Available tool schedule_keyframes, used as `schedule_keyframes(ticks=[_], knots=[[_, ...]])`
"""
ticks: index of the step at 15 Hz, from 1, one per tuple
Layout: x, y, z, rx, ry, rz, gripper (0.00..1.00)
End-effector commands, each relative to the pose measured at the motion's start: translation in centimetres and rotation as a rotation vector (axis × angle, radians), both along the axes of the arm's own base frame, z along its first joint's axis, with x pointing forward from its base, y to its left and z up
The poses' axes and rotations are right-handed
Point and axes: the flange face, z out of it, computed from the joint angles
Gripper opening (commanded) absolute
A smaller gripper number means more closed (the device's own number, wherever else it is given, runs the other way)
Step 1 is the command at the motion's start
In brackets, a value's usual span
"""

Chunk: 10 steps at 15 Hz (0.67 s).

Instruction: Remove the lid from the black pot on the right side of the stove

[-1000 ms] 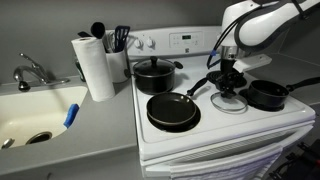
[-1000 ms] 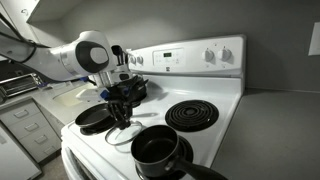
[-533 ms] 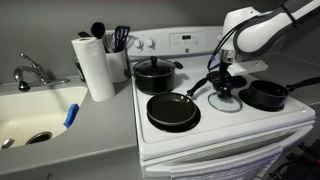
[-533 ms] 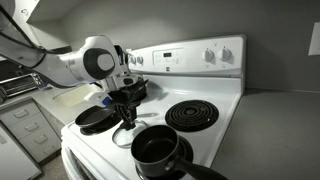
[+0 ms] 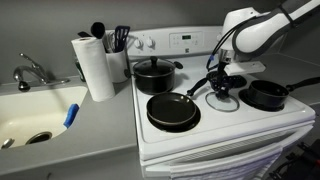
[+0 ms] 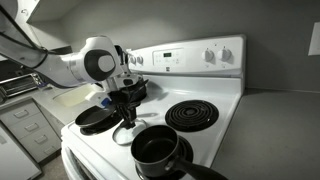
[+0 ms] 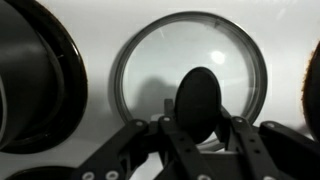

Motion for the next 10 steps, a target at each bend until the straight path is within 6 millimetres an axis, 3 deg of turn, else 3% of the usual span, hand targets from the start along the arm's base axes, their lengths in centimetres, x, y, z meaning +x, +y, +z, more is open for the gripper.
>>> schedule_keyframes(ticks=[1, 2, 3, 4, 9, 10], knots=[[0.4, 0.1, -2.1, 0.024, 0.009, -0.028, 0.14], [0.4, 0.2, -2.0, 0.020, 0.009, -0.030, 0.15], [0.4, 0.2, -2.0, 0.021, 0.009, -0.032, 0.43], [0.3, 0.3, -1.9, 0.016, 0.011, -0.034, 0.65], [0.1, 0.4, -0.3, 0.004, 0.017, -0.030, 0.98], [0.1, 0.5, 0.3, 0.004, 0.016, -0.020, 1.00]])
